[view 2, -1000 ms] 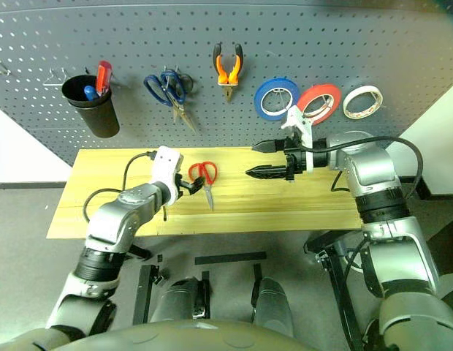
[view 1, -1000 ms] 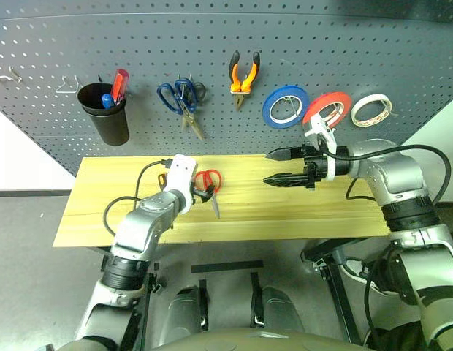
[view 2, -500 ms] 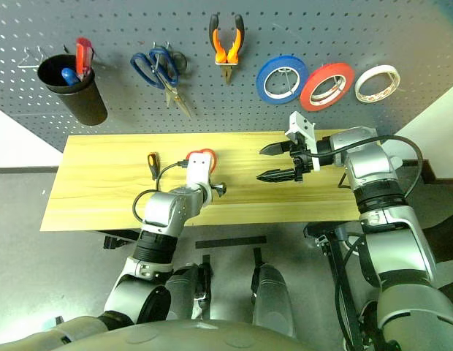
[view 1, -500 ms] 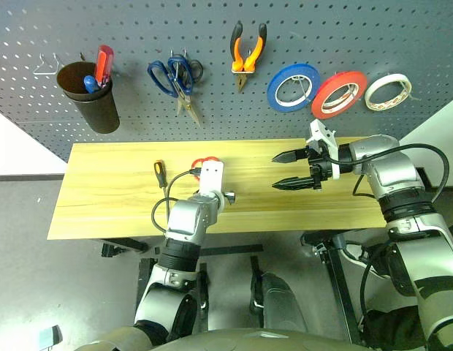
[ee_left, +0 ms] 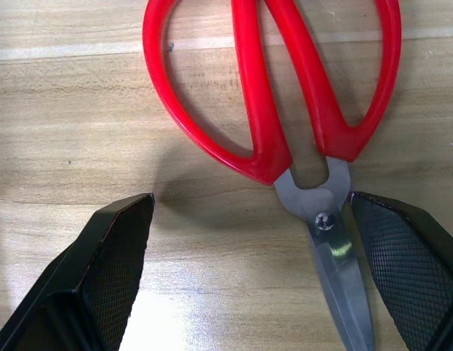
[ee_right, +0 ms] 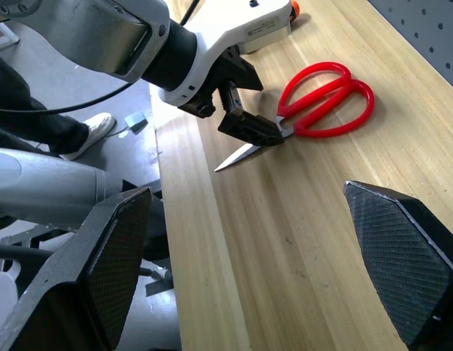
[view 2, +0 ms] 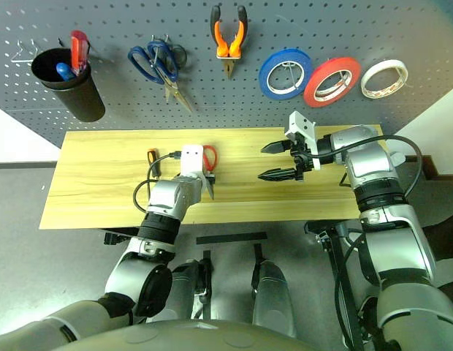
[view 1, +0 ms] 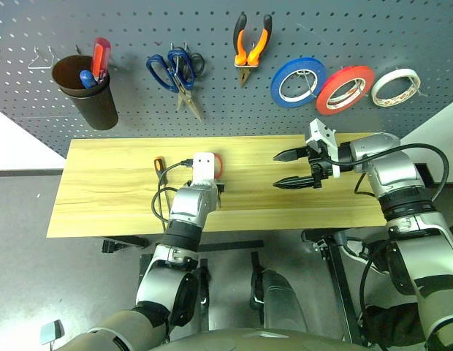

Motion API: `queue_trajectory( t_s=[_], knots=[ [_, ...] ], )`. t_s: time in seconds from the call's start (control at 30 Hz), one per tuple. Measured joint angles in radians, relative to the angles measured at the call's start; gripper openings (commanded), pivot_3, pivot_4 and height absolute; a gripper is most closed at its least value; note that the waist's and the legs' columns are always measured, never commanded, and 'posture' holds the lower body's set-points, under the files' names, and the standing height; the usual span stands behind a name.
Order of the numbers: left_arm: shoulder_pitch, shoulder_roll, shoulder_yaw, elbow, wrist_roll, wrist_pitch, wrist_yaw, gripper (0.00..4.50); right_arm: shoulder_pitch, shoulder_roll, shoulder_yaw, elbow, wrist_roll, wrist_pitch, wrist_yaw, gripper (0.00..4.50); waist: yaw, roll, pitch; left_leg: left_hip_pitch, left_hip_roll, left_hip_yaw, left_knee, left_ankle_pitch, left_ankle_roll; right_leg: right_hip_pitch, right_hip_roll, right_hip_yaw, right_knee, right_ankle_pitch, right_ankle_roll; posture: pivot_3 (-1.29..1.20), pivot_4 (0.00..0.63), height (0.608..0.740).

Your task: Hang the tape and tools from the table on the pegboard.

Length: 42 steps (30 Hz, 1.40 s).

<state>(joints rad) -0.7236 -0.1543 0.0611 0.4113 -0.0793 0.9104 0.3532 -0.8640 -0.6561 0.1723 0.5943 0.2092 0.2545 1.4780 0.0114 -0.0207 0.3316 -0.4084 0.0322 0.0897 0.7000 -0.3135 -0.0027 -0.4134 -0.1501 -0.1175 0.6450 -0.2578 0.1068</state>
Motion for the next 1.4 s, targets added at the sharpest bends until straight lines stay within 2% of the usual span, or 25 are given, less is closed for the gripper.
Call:
queue_trajectory(
  t_s=[0.3,0.4,0.8,1.17,1.3,1.4],
  knots=[
    [0.001,0.000,-0.026,-0.028,-0.017,0.061,-0.009,4.50,0.003,-0.009,-0.019,-0.001,-0.009,-0.001,-0.013,4.43,-0.002,0.000,0.003,0.000,0.000,0.000,0.000,0.000,0.000,0.000,0.000,0.000,0.000,0.000,0.000,-0.04,0.367,0.732],
    [0.001,-0.001,-0.029,-0.036,-0.020,0.077,0.001,4.00,0.002,-0.009,-0.020,-0.001,-0.010,-0.003,-0.020,4.50,-0.002,0.000,0.004,0.000,0.000,0.000,0.000,0.000,0.000,0.000,0.000,0.000,0.000,0.000,0.000,-0.04,0.367,0.732],
    [0.002,-0.001,-0.045,-0.039,-0.017,0.079,0.029,0.25,0.002,-0.009,-0.021,0.000,-0.012,-0.010,-0.028,4.50,-0.003,0.000,0.007,0.000,0.000,0.000,0.000,0.000,0.000,0.000,0.000,0.000,0.000,0.000,0.000,-0.05,0.370,0.732],
    [0.023,0.001,-0.045,-0.079,-0.019,0.087,0.024,0.24,-0.001,-0.009,-0.025,0.009,-0.020,-0.020,-0.038,4.50,-0.004,0.001,0.011,0.000,0.000,0.000,0.000,0.000,0.000,0.000,0.000,0.000,-0.001,0.000,0.000,-0.04,0.362,0.732],
    [0.099,0.004,-0.048,-0.208,-0.047,0.098,-0.068,0.24,-0.002,-0.008,-0.029,0.007,-0.018,-0.017,-0.037,4.50,-0.003,0.001,0.012,-0.001,0.000,0.000,-0.001,0.000,0.000,0.000,0.000,-0.001,-0.002,0.000,0.000,-0.02,0.350,0.732],
    [0.155,0.060,-0.107,-0.320,-0.056,0.098,-0.169,0.24,-0.003,-0.007,-0.034,-0.002,-0.008,-0.009,-0.035,4.50,-0.002,0.001,0.012,-0.001,0.000,0.000,-0.001,0.000,0.000,0.000,0.000,-0.001,-0.003,0.000,0.000,-0.02,0.338,0.732]
  ],
)
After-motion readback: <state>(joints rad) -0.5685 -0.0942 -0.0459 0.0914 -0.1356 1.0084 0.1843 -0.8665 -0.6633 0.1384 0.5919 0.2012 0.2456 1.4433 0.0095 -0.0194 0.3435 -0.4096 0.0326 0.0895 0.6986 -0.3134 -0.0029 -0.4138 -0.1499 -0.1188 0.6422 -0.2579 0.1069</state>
